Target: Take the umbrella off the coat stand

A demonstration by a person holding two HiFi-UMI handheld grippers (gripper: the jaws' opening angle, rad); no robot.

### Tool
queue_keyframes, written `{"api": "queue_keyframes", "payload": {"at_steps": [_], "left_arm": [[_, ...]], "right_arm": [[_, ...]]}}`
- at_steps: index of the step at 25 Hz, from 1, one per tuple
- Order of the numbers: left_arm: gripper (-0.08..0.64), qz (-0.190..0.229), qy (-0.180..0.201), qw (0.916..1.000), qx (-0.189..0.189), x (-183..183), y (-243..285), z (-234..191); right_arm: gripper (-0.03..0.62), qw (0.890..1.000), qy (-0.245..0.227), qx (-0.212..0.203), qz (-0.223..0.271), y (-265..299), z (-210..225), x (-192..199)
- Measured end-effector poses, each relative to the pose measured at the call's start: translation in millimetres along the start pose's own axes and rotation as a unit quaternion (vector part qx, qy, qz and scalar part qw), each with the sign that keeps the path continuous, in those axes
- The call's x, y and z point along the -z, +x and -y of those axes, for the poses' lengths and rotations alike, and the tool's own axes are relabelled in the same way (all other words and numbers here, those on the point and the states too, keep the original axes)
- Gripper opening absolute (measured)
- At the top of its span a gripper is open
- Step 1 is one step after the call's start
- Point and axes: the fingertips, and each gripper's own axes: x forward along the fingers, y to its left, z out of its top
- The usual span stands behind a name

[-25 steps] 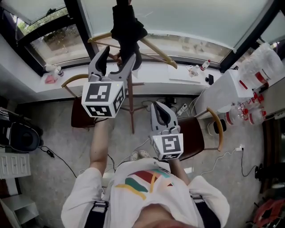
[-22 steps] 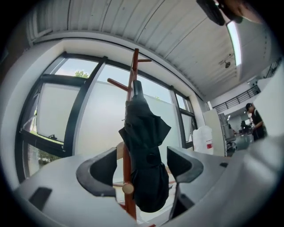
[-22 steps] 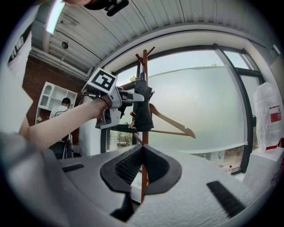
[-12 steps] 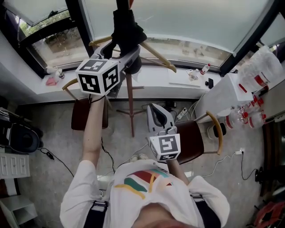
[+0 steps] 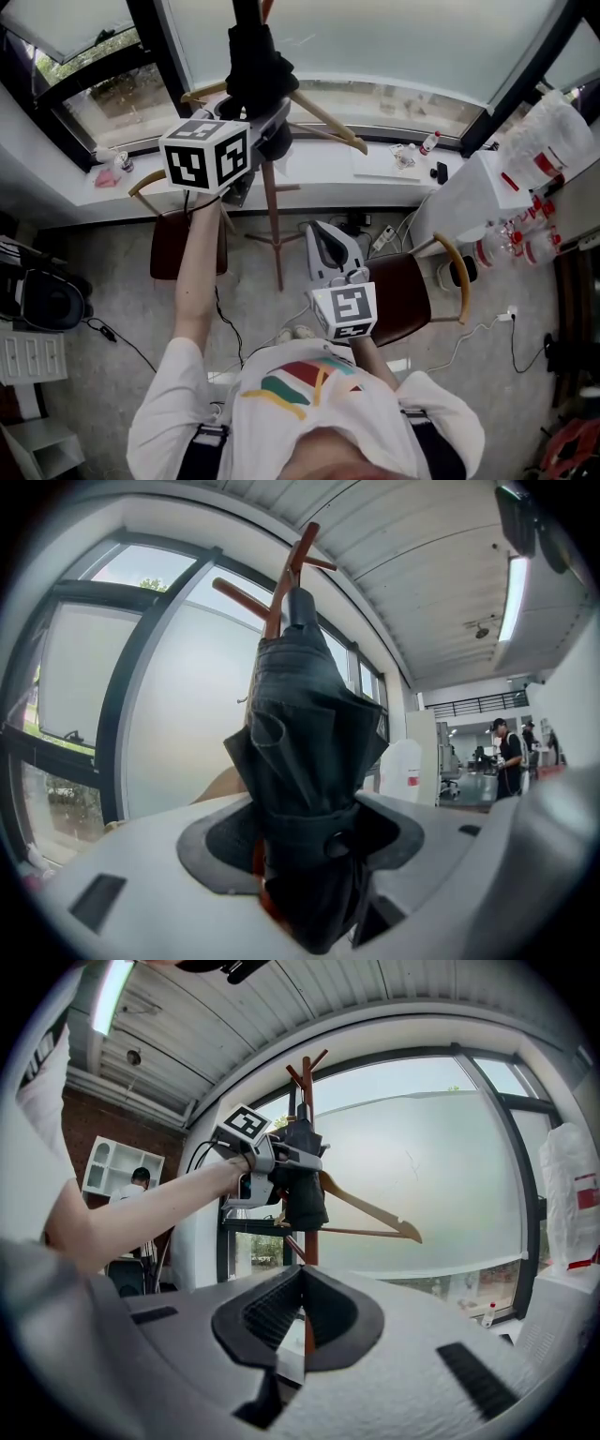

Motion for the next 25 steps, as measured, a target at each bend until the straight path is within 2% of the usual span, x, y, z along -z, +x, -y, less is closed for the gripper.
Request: {"api": "queue_keyframes", "payload": {"at_steps": [11,20,22,25], "left_arm": [[0.245,-0.007,0.002,0.9998,-0.017,0.1,-0.5,-3.3],[0.241,-0.005,-0.003,0.9996,-0.027,-0.8,-8.8,-8.4],[0.241,0.001,-0.008,0.9997,-0.021,-4.6,-9.6,-7.7],[0.241,0.016,0.004,0.9996,-0.025,-22.7,-15.0,-5.3]], "right_arm": [[0.000,1.000,0.002,-0.002,-0.005,3.4,-1.7,4.2],[0.000,1.000,-0.003,-0.006,0.011,7.1,-5.5,-5.6],[0.000,1.000,-0.004,-0.006,0.016,8.8,-5.3,-8.8],[0.000,1.000,-0.008,-0.007,0.019,8.6,-4.2,-9.9]]}}
